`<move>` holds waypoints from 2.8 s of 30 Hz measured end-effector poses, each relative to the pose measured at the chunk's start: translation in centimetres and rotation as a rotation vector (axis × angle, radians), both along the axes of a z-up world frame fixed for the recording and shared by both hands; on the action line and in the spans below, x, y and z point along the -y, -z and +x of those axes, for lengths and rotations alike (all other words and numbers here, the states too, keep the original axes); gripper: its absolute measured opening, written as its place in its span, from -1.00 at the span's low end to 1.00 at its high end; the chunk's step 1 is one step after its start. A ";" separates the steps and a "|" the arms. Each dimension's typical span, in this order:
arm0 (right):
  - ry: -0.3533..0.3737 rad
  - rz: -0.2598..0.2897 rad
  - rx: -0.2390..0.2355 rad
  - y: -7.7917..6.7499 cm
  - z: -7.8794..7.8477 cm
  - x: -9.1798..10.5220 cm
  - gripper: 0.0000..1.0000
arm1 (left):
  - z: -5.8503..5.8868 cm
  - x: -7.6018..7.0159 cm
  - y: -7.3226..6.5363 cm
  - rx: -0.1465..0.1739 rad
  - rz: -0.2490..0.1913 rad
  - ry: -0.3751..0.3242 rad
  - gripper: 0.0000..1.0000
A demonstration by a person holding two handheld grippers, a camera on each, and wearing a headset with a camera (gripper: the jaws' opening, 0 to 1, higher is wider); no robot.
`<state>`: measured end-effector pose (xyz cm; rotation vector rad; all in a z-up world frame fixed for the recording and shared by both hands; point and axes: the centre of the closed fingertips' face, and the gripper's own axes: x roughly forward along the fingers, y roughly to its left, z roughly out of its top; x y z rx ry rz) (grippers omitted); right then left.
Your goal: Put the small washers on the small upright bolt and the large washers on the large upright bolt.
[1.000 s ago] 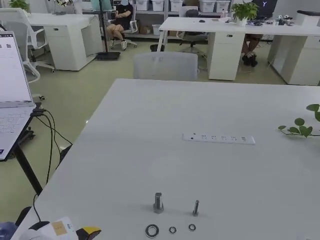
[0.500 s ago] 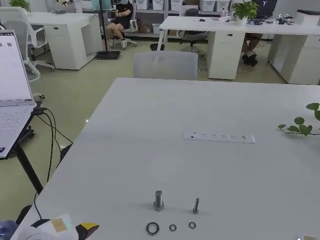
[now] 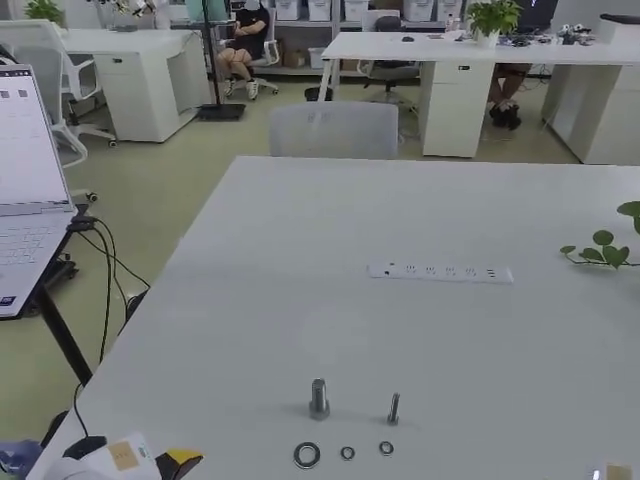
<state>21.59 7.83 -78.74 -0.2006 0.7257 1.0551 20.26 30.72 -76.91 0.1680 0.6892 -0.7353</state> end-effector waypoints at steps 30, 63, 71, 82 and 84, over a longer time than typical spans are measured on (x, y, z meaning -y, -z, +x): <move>-0.071 -0.099 0.010 -0.5 2.5 -1.8 0.68 | 0.5 -0.7 -0.2 0.005 -0.011 0.018 0.92; -0.374 -0.426 0.054 4.1 6.0 -4.1 0.21 | 1.4 -0.3 0.4 0.034 0.007 0.106 0.74; -0.440 -0.478 0.041 5.8 6.0 -4.6 0.12 | 1.7 -0.6 0.3 0.044 0.013 0.132 0.75; -0.511 -0.544 0.027 8.0 5.9 -4.7 0.01 | 1.4 -0.9 0.9 0.036 0.029 0.161 0.71; -0.524 -0.553 0.029 8.2 5.9 -4.8 -0.02 | 1.3 -0.9 1.0 0.028 0.023 0.161 0.70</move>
